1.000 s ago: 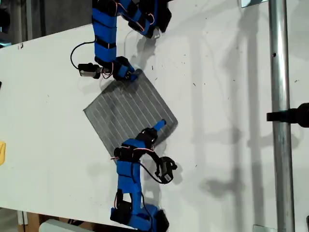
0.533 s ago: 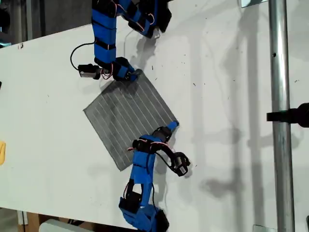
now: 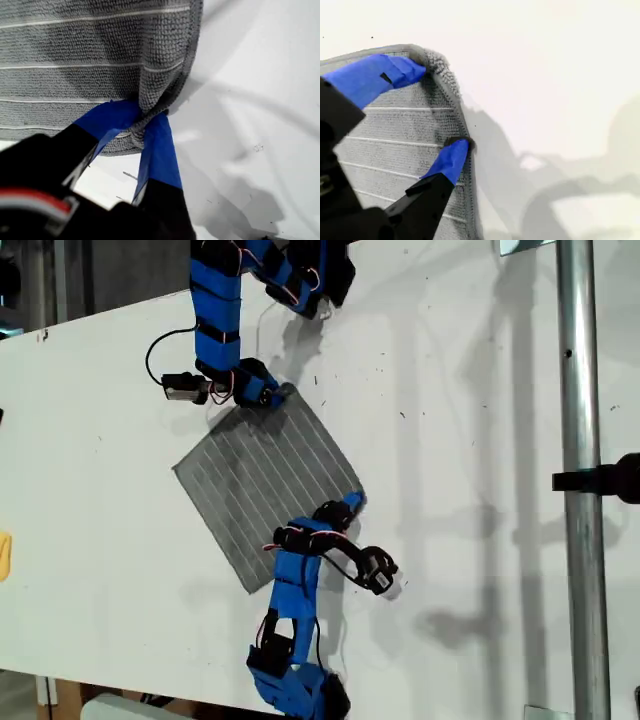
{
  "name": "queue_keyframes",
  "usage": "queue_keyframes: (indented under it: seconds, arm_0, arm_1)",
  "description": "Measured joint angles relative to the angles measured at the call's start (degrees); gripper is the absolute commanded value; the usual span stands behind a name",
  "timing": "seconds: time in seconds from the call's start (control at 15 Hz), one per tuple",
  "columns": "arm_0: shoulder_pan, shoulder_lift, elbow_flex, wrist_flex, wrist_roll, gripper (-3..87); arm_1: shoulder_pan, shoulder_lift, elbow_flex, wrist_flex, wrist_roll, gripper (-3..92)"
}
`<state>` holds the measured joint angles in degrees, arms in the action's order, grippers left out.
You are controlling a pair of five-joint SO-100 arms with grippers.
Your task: Grasp corners of a towel and fold twice.
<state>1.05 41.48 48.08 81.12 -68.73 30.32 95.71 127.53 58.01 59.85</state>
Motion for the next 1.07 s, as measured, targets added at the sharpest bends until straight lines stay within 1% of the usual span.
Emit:
queue_keyframes:
  seconds: [0.13,0.2,0.27,0.33,0.73,1.0,1.07]
  arm_0:
    - [-0.7,-1.1,-0.2,2.9,-2.1,11.3]
    - [-1.0,-1.5,-0.3,4.6,-3.3,6.6]
    - [-1.1,-1.5,-0.3,5.7,-4.4,-1.1]
    - [-1.3,-1.5,-0.4,6.0,-5.4,-1.3]
    - [-1.8,-1.5,1.1,6.2,-6.0,-1.4]
    - [-1.2,4.5,10.6,6.2,-8.5,-1.3]
    - [-0.5,7.4,13.0,6.9,-9.5,1.3]
  arm_1:
    - [0.0,0.0,0.0,0.0,0.0,-0.3]
    - [0.0,0.0,0.0,0.0,0.0,-0.3]
    - [0.0,0.0,0.0,0.0,0.0,-0.3]
    - [-0.1,0.0,0.0,-0.1,0.0,-0.3]
    - [-1.9,-0.1,0.0,-0.7,1.5,-0.3]
    - [-5.1,-0.1,0.0,-1.5,3.0,-0.3]
    - [-5.2,-0.1,-0.1,-1.9,3.1,-0.3]
